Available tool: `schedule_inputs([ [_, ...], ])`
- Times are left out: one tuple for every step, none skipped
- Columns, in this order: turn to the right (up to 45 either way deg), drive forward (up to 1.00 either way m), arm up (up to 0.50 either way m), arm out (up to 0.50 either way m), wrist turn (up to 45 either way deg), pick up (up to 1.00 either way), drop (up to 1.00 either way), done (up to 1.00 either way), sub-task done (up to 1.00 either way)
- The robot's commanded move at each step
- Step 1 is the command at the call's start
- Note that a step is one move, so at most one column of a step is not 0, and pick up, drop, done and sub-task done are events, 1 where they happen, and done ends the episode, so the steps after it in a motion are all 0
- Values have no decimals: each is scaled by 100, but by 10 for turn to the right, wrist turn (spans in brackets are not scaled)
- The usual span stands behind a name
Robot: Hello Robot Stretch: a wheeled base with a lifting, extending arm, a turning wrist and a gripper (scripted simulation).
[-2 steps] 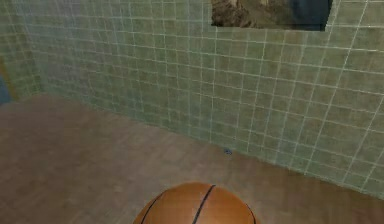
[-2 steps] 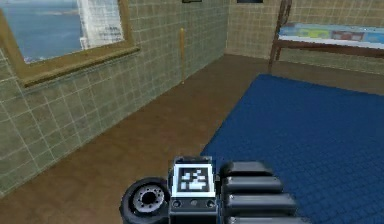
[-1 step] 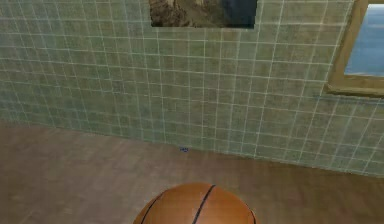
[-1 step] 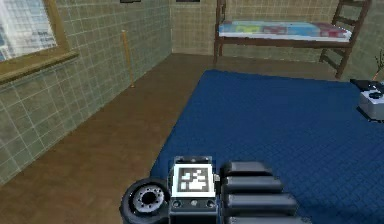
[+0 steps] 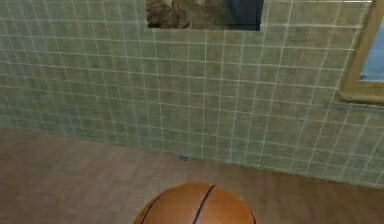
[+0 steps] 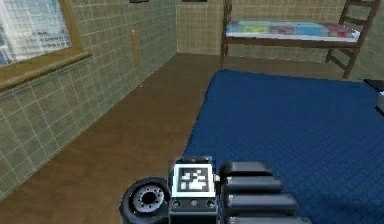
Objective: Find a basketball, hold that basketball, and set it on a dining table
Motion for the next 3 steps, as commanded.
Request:
schedule_inputs([
  [-450, 0, 0, 0, 0, 0, 0, 0, 0],
  [-270, 0, 0, 0, 0, 0, 0, 0, 0],
  [0, 100, 0, 0, 0, 0, 0, 0, 0],
])
